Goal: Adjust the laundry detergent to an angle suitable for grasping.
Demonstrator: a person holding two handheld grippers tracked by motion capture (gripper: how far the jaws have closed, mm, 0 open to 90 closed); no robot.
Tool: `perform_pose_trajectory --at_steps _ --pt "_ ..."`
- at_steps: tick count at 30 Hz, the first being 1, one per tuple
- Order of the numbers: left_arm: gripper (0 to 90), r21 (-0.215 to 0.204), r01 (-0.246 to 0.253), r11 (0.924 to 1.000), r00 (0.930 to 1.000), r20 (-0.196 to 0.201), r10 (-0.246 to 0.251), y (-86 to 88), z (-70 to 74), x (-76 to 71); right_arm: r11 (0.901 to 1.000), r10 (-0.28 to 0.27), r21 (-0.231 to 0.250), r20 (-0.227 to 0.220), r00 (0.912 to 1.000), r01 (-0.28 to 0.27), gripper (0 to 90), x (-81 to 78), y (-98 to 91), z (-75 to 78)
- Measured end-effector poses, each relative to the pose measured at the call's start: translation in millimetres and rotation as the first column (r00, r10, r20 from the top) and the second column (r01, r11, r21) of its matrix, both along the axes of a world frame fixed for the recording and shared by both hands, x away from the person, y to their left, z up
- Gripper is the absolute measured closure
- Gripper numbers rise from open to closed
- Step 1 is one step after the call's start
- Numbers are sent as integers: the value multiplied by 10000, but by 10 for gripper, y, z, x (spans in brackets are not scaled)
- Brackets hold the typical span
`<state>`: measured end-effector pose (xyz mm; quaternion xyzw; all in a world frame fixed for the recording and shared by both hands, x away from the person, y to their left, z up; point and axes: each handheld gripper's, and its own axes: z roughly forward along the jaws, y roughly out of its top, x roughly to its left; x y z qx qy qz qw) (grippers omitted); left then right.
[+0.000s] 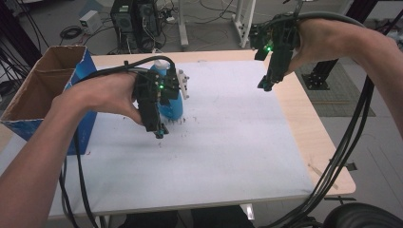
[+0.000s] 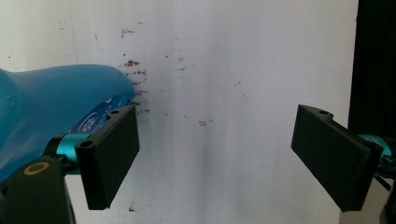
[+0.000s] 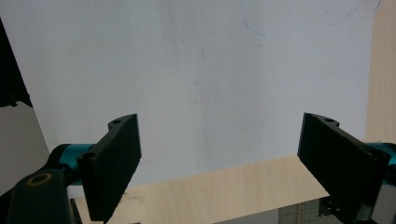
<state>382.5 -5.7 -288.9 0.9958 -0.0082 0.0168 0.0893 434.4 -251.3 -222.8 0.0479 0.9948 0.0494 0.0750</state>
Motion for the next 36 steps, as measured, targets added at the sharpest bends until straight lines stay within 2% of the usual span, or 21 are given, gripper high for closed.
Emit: perform_pose_trajectory --at_steps 12,22,28,36 --pt "154 -71 49 10000 9999 -126 -50 17 5 -10 10000 -64 -16 47 10000 64 126 21 -10 -3" --pt "154 -146 51 9999 9999 -109 -52 56 35 -27 9999 -145 62 70 9999 144 126 1 80 -47" --pt "154 -189 41 9998 9999 -99 -43 77 45 -42 9992 -225 322 81 9997 222 126 -20 112 -76" --pt "154 -290 19 9996 9999 -160 -24 104 66 -60 9941 -438 997 81 9990 427 126 -30 170 -124"
